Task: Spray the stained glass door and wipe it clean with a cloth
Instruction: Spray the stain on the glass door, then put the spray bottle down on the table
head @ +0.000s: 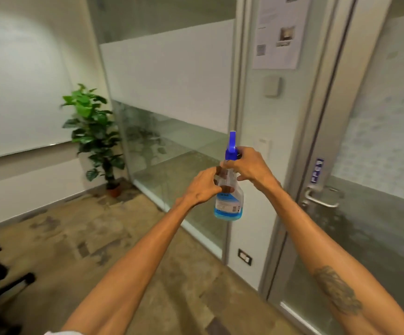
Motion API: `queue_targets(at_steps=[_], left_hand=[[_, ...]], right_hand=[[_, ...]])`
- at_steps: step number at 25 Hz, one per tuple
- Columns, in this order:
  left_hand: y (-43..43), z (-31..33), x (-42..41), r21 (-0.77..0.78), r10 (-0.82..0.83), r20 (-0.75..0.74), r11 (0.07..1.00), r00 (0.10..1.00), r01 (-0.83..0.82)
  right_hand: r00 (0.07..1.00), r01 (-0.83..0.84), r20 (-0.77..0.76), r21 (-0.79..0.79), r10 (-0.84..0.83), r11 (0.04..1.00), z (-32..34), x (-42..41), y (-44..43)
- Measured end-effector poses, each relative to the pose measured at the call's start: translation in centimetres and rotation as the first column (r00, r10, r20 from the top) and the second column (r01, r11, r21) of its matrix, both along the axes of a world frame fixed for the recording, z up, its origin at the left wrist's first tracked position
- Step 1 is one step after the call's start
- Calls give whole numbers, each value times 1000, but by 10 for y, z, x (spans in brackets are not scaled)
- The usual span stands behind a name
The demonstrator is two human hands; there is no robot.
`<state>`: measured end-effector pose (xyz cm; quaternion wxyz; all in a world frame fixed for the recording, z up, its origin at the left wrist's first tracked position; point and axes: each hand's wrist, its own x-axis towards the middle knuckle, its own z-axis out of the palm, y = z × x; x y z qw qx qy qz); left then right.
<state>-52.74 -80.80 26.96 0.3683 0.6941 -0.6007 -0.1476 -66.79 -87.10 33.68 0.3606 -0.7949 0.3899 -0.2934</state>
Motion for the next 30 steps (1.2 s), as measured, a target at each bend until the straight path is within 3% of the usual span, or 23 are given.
queue_targets(at_steps=[8, 12, 17, 24, 30], left_hand=[[202, -20, 160, 34, 347, 65, 936, 936, -349], [322, -32, 225, 42, 513, 64, 856, 856, -516], [471, -65, 287, 45, 672, 21, 739, 740, -673], [616, -101, 330, 47, 856, -75, 516, 512, -855], [701, -151, 374, 131, 958, -86, 284, 275, -950]], right_hand=[[934, -357, 15, 22, 356, 934, -28, 192, 155], [879, -477, 54, 54, 474, 877, -49, 279, 256], [782, -622, -5, 48, 623, 781, -74, 366, 385], [689, -724, 10, 61, 724, 688, -115, 454, 520], [655, -750, -12, 110, 755, 652, -160, 531, 573]])
